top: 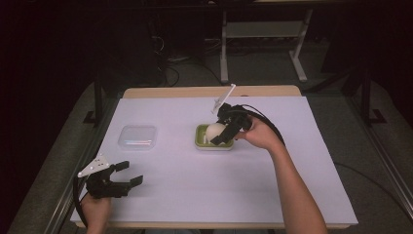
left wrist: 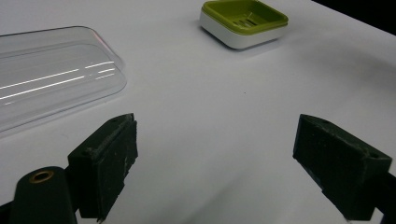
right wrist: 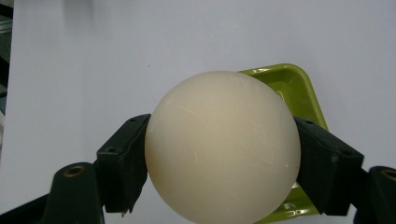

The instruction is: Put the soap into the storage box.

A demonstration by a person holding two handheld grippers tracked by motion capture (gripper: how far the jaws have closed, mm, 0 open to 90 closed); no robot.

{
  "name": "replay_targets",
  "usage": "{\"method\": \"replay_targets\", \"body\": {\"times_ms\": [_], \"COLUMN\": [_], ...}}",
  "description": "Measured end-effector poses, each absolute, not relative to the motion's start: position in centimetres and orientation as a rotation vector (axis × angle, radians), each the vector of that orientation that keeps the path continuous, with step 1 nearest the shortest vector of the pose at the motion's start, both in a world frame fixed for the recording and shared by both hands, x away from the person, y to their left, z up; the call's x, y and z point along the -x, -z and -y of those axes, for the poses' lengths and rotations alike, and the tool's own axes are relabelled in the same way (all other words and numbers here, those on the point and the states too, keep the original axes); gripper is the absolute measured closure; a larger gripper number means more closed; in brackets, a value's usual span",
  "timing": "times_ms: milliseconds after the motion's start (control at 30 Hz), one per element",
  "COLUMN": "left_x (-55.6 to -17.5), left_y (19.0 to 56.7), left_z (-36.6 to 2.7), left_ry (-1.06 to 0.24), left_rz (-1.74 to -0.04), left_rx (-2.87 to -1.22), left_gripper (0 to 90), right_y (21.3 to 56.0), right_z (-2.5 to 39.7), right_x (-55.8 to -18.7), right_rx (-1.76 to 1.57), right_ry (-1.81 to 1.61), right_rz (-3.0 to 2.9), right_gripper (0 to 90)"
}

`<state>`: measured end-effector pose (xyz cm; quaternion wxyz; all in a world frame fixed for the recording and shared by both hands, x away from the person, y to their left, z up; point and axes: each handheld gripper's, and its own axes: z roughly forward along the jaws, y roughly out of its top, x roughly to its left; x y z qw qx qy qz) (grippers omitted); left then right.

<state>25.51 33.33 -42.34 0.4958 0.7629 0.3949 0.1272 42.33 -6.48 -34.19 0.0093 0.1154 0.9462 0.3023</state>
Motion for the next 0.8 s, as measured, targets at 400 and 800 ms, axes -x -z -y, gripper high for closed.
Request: {"method": "replay_targets", "body": {"times_ms": [400, 800], "left_x": [-25.5, -25.5], "left_y": [42.3, 42.2], "left_z": [-33.4, -33.2], "left_ry": [-0.312, -0.312], "left_rz": [-0.955, -0.95], "left_rx": [-1.85, -1.849], "left_gripper": [13.2, 13.2], "right_y": [34.4, 35.2], "right_z": [5.8, 5.2], "right_x": [-43.4, -44.0], "right_rx": [-0.389, -0.404], "right_ry": [-0.965, -0.943], "right_rz": [-2.964, -2.977], "right_gripper": [24.5, 24.5]}}
